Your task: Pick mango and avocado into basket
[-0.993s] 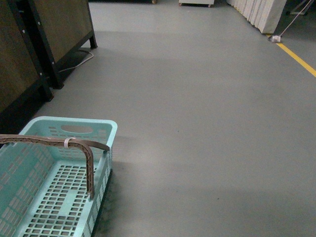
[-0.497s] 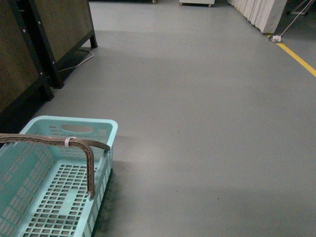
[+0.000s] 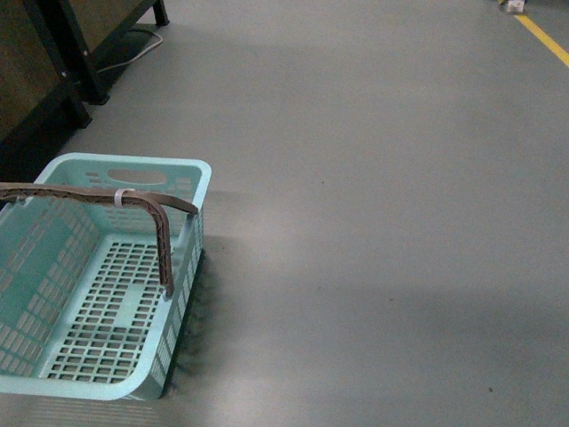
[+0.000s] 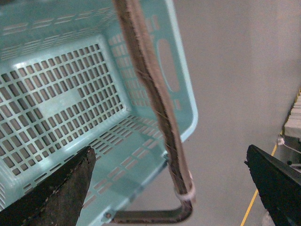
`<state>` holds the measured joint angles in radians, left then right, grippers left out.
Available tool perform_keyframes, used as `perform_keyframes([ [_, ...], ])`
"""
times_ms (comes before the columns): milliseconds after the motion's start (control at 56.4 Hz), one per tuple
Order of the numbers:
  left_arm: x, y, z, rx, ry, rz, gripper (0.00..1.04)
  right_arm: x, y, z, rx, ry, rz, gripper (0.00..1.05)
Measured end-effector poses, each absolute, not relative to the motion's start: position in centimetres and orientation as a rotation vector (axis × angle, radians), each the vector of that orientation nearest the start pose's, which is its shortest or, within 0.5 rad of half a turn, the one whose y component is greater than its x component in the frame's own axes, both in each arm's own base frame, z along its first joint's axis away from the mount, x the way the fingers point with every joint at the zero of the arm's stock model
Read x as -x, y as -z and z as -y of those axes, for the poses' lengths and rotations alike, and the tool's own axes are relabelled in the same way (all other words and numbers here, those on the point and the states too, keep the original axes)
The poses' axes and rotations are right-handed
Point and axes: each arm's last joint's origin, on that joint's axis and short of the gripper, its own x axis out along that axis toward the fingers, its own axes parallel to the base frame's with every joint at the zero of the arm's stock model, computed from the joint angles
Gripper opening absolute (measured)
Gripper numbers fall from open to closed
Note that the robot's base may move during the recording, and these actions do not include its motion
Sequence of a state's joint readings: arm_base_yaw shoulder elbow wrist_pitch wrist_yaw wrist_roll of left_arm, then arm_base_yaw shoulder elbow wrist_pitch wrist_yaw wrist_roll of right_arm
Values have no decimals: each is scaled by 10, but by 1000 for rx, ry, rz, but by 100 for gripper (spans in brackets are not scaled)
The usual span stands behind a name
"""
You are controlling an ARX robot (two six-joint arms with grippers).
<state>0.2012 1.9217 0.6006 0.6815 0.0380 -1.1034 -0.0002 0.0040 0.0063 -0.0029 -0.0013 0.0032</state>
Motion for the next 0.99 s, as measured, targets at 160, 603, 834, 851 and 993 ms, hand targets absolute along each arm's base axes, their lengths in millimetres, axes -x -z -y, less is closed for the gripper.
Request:
perform_keyframes([
  [160, -329, -45, -67, 1198, -530, -508, 97, -98, -165, 0, -3, -1, -1, 97],
  [603, -393, -18, -59, 1252, -512, -535, 70, -98, -165, 0, -3, -1, -1, 97],
  [834, -395, -17, -51, 1297, -527, -521, 26, -98, -165, 0, -3, -1, -1, 97],
  [851, -395, -17, -52, 1304, -533, -518, 22, -98, -165, 0, -3, -1, -1, 97],
  [993, -392, -17, -51, 1329, -563, -500, 8, -98, -165, 0, -3, -1, -1, 97],
])
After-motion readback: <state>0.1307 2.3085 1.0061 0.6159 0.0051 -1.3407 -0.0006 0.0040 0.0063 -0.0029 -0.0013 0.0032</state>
